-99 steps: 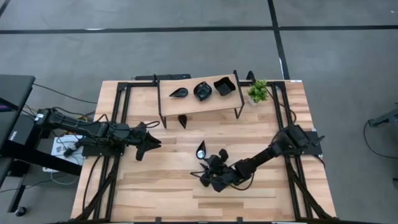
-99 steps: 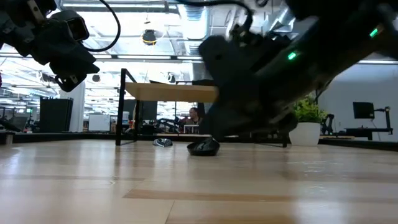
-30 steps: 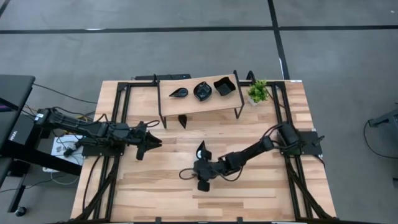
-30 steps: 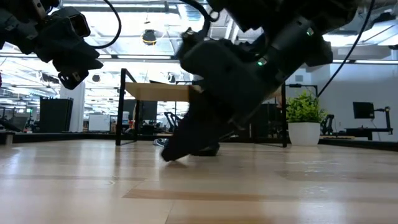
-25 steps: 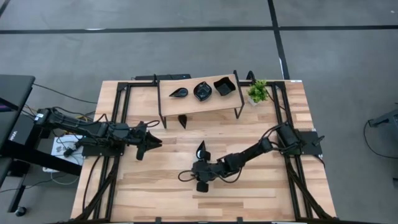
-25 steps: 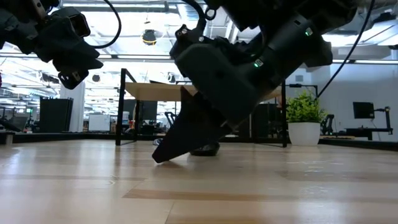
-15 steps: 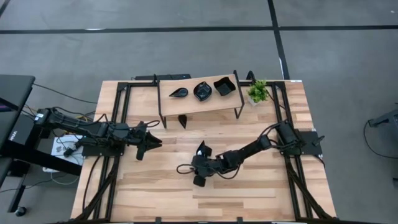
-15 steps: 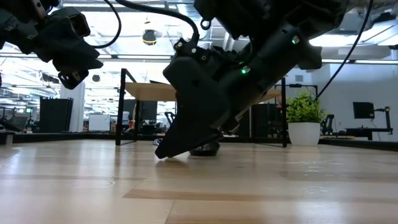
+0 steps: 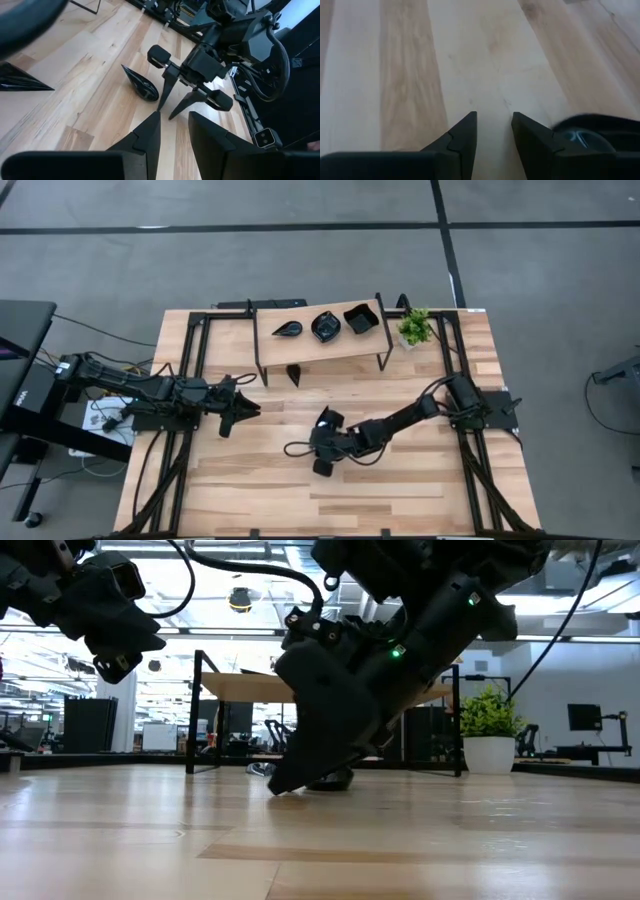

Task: Pick & Place Mini shaped plates
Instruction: Stack the black drop shaped plate on the black drop shaped plate on the shelf

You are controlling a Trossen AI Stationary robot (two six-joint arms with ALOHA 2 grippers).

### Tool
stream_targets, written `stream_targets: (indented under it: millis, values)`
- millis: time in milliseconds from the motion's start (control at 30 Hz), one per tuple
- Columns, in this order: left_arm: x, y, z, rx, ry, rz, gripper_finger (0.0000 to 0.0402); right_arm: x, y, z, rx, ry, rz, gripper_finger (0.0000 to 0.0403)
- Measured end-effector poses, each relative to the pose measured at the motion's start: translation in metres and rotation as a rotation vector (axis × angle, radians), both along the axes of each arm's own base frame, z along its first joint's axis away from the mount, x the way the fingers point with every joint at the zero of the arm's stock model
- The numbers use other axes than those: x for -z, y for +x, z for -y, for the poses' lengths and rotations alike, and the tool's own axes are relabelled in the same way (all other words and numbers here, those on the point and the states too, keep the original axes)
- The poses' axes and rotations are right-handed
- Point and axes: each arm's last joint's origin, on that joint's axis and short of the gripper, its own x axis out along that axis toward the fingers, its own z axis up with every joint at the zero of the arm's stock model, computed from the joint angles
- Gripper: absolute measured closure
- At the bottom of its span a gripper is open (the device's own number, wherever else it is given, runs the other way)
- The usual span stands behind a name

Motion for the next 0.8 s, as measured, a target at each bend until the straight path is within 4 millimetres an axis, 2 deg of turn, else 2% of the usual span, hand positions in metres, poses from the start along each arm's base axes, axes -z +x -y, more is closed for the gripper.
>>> stream_targets:
  millis: [433,567,800]
  values:
    - [0.000,0.000,0.000,0.000,0.000,0.000,0.0300,-0.001,-0.007,0.001,0.036,0.010,-0.072,0.0281]
    - [0.000,0.000,0.000,-0.001,-0.003,0.000,0.0300,-0.006,-0.011,0.000,0.044,0.012,-0.089,0.0281]
    - [0.000,0.000,0.000,-0.003,-0.011,-0.001,0.0300,-0.020,-0.030,0.007,0.107,-0.051,-0.200,0.0281]
